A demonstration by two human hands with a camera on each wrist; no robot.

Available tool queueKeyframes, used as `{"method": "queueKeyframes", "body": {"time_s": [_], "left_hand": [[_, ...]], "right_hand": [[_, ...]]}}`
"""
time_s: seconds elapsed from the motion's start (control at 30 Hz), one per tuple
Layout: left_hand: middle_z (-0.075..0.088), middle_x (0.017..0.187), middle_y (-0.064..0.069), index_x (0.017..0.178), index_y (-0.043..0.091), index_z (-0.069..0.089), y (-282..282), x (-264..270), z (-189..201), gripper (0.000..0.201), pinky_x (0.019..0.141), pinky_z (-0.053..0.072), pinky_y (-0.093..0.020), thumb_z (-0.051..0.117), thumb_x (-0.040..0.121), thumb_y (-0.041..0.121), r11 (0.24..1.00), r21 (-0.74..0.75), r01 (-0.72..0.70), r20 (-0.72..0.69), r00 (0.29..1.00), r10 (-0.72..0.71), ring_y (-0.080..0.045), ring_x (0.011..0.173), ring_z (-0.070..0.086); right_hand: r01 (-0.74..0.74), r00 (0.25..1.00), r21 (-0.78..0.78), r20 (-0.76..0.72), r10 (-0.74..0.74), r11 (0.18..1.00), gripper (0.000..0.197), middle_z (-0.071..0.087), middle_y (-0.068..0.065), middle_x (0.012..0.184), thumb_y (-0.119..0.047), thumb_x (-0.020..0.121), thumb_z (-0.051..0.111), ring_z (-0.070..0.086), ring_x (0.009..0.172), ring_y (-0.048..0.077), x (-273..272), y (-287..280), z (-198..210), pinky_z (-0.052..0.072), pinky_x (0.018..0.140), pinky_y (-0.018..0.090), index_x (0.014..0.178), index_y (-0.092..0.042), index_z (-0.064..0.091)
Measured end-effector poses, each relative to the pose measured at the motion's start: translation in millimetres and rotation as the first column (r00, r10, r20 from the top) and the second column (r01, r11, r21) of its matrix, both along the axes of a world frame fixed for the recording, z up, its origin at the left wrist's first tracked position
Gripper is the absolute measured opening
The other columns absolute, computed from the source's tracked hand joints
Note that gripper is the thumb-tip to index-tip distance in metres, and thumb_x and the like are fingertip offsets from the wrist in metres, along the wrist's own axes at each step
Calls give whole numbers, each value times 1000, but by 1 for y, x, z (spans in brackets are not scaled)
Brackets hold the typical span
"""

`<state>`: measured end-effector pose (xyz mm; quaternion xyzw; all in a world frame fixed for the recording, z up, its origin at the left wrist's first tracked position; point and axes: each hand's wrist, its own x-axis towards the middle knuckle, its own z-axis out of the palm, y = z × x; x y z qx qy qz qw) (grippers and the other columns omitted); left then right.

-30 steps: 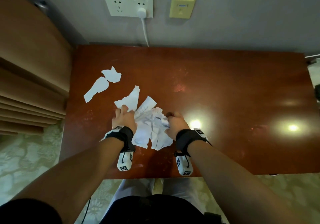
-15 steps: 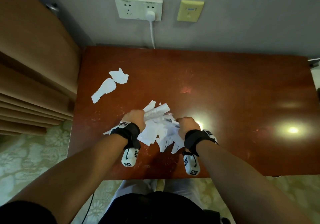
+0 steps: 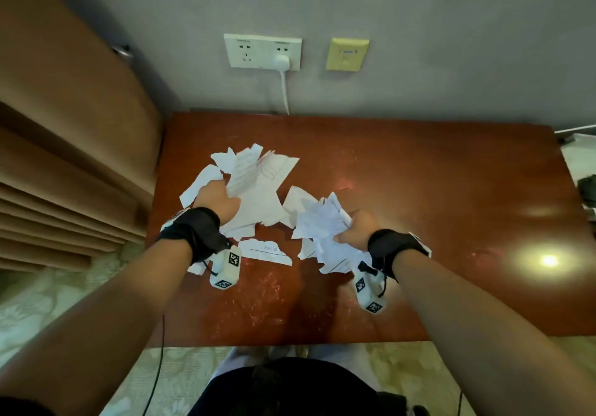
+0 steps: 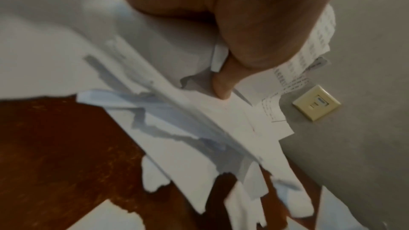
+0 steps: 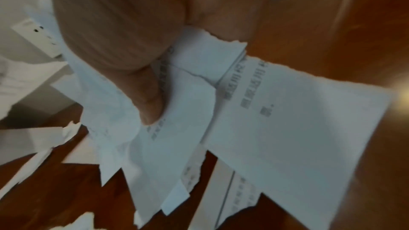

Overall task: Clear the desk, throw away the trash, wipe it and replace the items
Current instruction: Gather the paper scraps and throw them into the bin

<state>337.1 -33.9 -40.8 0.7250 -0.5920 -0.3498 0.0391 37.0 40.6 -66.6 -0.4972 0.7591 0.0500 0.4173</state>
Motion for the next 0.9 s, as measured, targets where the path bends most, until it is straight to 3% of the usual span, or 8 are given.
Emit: {"method": "queueKeyframes", "body": {"time_s": [0.1, 0.17, 0.23, 0.3, 0.43, 0.57, 0.73, 0.9], "left_hand": [[65, 110, -7, 113, 12, 58, 11, 6, 1, 25, 68, 49, -29, 63, 90, 19, 997, 72, 43, 33, 998, -45, -25, 93, 63], [65, 115, -10, 113, 10, 59, 23, 6, -2, 24, 69, 48, -28, 61, 90, 17, 987, 126, 97, 53, 993, -104, -26, 93, 62], [66, 115, -12, 114, 10, 60, 35, 4, -8, 25, 72, 52, -29, 61, 90, 17, 973, 183, 142, 80, 984, -159, -25, 91, 62], [67, 113, -10, 112, 11, 62, 46, 2, -21, 25, 73, 55, -30, 62, 88, 18, 958, 232, 165, 94, 977, -191, -23, 87, 63], [63, 100, -4, 101, 12, 60, 60, -9, -42, 14, 68, 48, -27, 62, 89, 17, 947, 287, 146, 124, 974, -188, -20, 83, 59], [63, 83, -4, 74, 21, 52, 69, -24, -56, 16, 54, 43, -24, 60, 85, 13, 935, 328, 133, 112, 978, -178, -20, 72, 61], [68, 97, -6, 92, 17, 60, 69, -34, -66, 7, 54, 44, -24, 57, 86, 14, 953, 293, 78, 66, 993, -102, -23, 77, 61], [65, 116, -16, 116, 4, 59, 49, -36, -58, 29, 85, 56, -42, 57, 88, 12, 963, 256, -81, 23, 997, 78, -37, 103, 63]], "right_hand": [[-82, 997, 13, 6, 82, 997, 29, 53, 2, 71, -26, 78, 78, 52, 67, 20, 23, -5, -12, 39, 52, 25, 74, -9, 55], [-218, 975, 87, -15, 220, 972, 24, 60, 3, 93, -26, 79, 73, 57, 92, 23, 36, -4, -23, 49, 73, 28, 91, -9, 61], [-350, 924, 132, -116, 365, 927, 24, 49, 9, 125, -20, 88, 62, 43, 123, 29, 45, 0, -32, 44, 100, 37, 107, -6, 60], [-381, 889, 138, -217, 403, 914, 25, 23, 10, 148, -10, 88, 58, 26, 135, 37, 52, 11, -42, 39, 109, 44, 113, -7, 61], [-389, 873, 108, -274, 403, 915, 28, 24, 7, 140, -4, 87, 55, 38, 119, 34, 58, 18, -50, 46, 101, 38, 113, -14, 62], [-400, 898, 70, -170, 406, 914, 37, 52, 7, 127, -4, 88, 55, 57, 108, 29, 53, 16, -51, 51, 95, 39, 123, -16, 58], [-293, 951, 25, -100, 294, 956, 39, 61, 7, 104, -6, 87, 54, 60, 94, 28, 37, 23, -42, 52, 80, 34, 123, -19, 52], [-31, 1000, -64, 1, 31, 997, 42, 60, 7, 104, -14, 83, 69, 58, 94, 28, -8, 23, -23, 47, 76, 31, 121, -15, 49]]}}
